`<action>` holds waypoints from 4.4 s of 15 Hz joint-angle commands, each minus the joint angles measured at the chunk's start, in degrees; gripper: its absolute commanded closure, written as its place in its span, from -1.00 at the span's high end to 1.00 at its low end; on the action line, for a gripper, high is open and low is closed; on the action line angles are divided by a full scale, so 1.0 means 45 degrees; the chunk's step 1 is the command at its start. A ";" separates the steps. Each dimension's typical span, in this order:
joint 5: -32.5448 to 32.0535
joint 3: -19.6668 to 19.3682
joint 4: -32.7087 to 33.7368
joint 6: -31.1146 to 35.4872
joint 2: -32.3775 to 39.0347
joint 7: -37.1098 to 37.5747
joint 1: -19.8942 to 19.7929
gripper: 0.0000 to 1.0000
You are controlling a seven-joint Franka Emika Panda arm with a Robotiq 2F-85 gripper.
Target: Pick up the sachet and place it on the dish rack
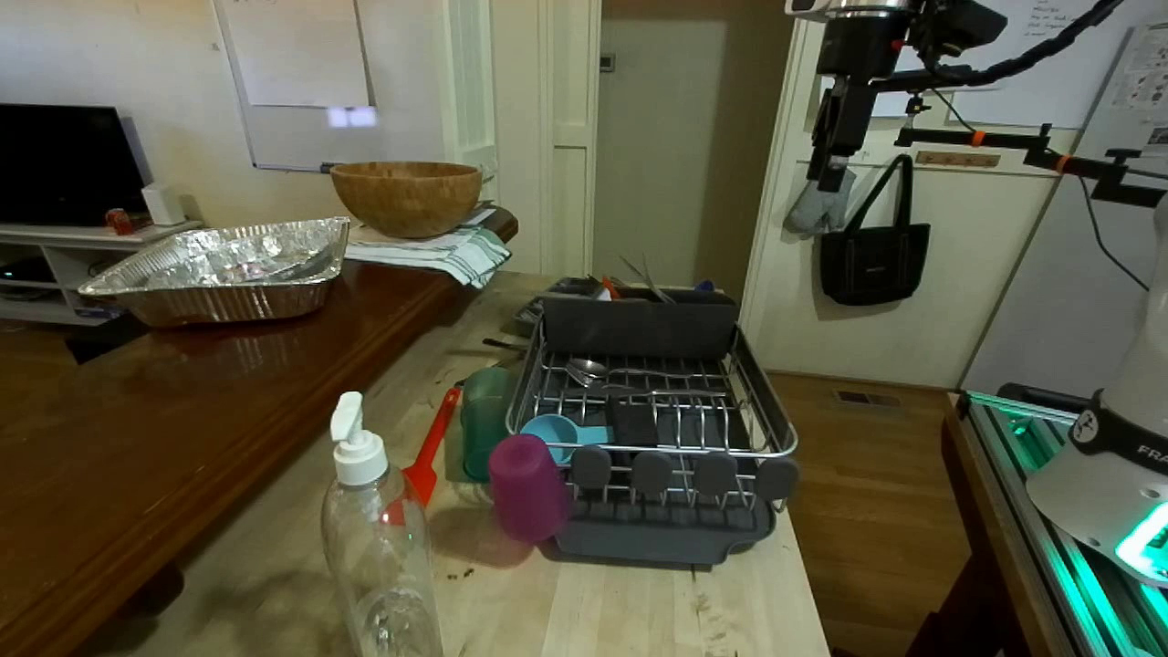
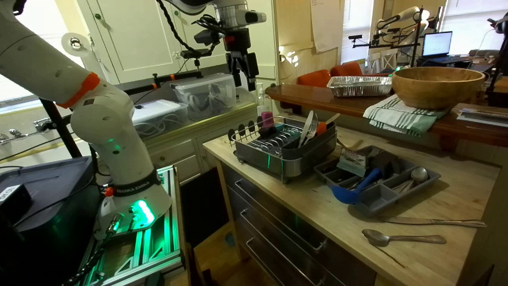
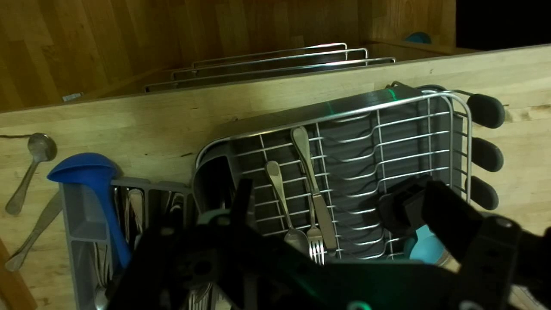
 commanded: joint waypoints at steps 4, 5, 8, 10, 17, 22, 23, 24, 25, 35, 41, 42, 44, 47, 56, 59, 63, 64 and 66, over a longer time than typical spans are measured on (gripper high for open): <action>0.0008 0.0015 0.0028 -0.0034 0.0006 -0.0003 -0.0013 1.00; 0.0008 0.0015 0.0028 -0.0034 0.0006 -0.0003 -0.0013 1.00; 0.0008 0.0015 0.0028 -0.0034 0.0006 -0.0003 -0.0013 1.00; -0.0035 0.0002 0.0054 0.0179 0.0132 -0.0130 0.0023 1.00; -0.1602 0.0515 0.1323 0.1662 0.1584 0.0322 -0.0268 1.00; -0.1177 0.0268 0.2723 0.1222 0.3388 0.0481 -0.0297 1.00; -0.1127 0.0236 0.2888 0.1137 0.3614 0.0444 -0.0284 1.00; -0.1308 0.0300 0.2198 0.1478 0.2765 0.0291 -0.0256 1.00; -0.1289 0.0281 0.2396 0.1479 0.3087 0.0299 -0.0273 1.00; -0.0812 0.0314 0.3321 0.1764 0.4964 0.0908 -0.0306 1.00; -0.1186 0.0537 0.4479 0.1574 0.7006 0.2070 -0.0495 1.00; -0.1135 0.0427 0.4682 0.1426 0.7251 0.1971 -0.0568 1.00; -0.1774 0.0213 0.5114 0.1116 0.7635 0.1918 -0.0836 1.00; -0.2921 -0.0239 0.5967 0.0629 0.8190 0.2379 -0.1316 1.00; -0.2997 -0.0870 0.8022 -0.0292 0.9728 0.1975 -0.1915 1.00; -0.2983 -0.0871 0.8491 -0.0365 1.0251 0.1973 -0.1924 1.00; -0.2741 -0.0892 1.0003 -0.0722 1.2169 0.1069 -0.2169 1.00; -0.2705 -0.0860 1.0362 -0.0707 1.2659 0.0637 -0.2252 1.00; -0.2294 -0.0609 1.0970 -0.0639 1.3446 -0.1109 -0.2572 1.00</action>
